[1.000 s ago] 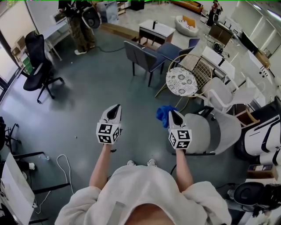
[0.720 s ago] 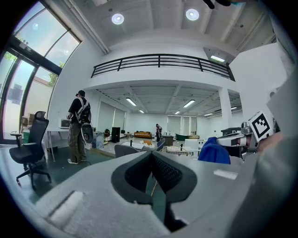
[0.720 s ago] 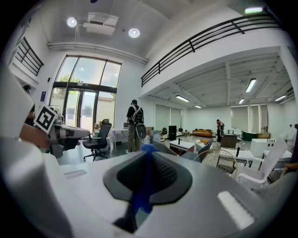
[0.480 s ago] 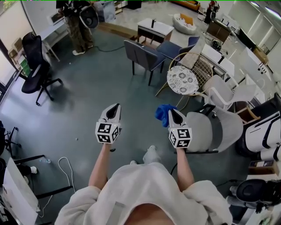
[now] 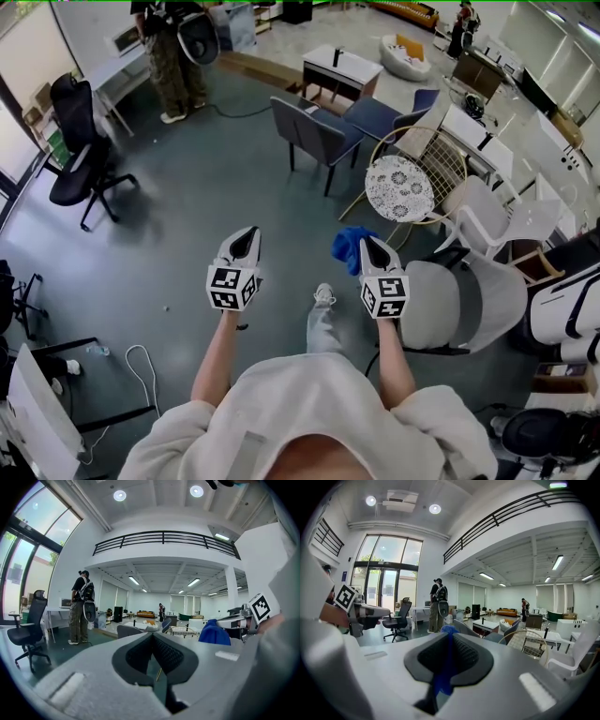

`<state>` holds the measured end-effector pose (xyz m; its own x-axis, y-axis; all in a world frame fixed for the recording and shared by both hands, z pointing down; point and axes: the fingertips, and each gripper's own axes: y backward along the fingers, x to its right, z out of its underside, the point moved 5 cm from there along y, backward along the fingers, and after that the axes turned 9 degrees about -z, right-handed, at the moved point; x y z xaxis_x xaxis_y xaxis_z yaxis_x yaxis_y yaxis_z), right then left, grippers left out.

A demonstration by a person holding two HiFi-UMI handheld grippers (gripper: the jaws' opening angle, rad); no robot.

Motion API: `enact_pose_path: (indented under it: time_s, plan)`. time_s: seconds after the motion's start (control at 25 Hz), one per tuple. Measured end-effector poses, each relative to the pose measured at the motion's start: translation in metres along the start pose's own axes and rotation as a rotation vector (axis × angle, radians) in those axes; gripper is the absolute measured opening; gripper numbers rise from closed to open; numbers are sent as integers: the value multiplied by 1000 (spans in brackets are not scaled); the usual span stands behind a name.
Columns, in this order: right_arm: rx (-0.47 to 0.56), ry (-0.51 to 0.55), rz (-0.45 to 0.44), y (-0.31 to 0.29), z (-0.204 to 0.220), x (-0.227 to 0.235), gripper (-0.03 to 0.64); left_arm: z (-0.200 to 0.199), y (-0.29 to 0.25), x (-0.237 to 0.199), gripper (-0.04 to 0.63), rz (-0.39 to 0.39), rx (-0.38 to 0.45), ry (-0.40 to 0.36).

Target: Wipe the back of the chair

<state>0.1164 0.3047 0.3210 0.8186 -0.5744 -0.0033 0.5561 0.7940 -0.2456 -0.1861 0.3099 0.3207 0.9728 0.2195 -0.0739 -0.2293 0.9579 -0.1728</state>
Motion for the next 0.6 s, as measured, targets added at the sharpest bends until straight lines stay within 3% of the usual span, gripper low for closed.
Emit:
enact_pose_path:
  time_s: [0.6]
  plan:
    - [-4, -7, -45, -130, -43, 142, 25, -43, -188, 7, -2, -27, -36, 5]
